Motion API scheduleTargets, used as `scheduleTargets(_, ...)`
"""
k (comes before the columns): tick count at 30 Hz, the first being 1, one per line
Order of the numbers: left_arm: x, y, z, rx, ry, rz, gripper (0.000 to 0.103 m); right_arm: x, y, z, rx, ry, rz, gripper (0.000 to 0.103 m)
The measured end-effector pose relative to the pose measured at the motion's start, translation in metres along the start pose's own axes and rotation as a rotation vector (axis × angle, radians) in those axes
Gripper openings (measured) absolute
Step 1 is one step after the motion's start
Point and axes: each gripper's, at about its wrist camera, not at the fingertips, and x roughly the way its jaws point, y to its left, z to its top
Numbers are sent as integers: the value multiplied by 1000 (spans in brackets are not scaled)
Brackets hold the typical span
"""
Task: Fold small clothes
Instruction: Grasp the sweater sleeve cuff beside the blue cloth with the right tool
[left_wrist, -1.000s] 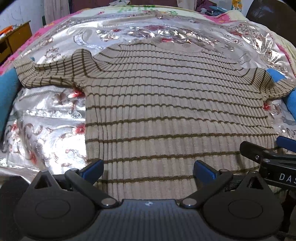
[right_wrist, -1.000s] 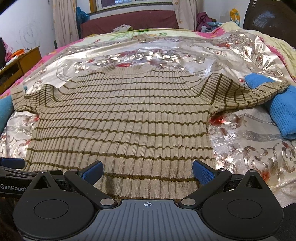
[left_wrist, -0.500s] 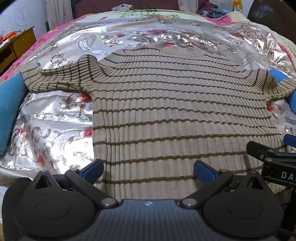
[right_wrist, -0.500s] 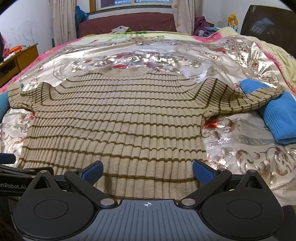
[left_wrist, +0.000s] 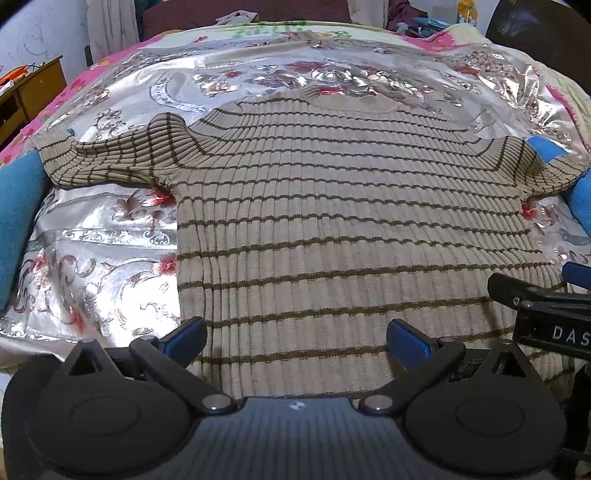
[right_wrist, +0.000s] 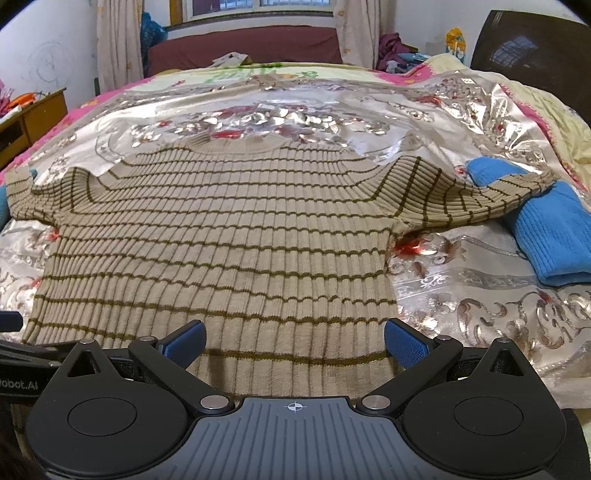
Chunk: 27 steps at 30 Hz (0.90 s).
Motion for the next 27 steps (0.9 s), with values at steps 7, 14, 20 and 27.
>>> scheduleTargets(7,-5,-8,16,25,-25,-48,103,-13,-36,23,99,-83,-14,102)
scheduleTargets(14,-1,-35,54,54,-58,-113,103,-5,-123,62,315,-147,-62,94)
scheduleTargets(20,15,-79,88,93,-69,-185,103,12,-207,85,451,-186,-154,84)
scheduleTargets(27,36,-136,112,159,-71,-261,103,51,-289,106,617,-179,-201,71)
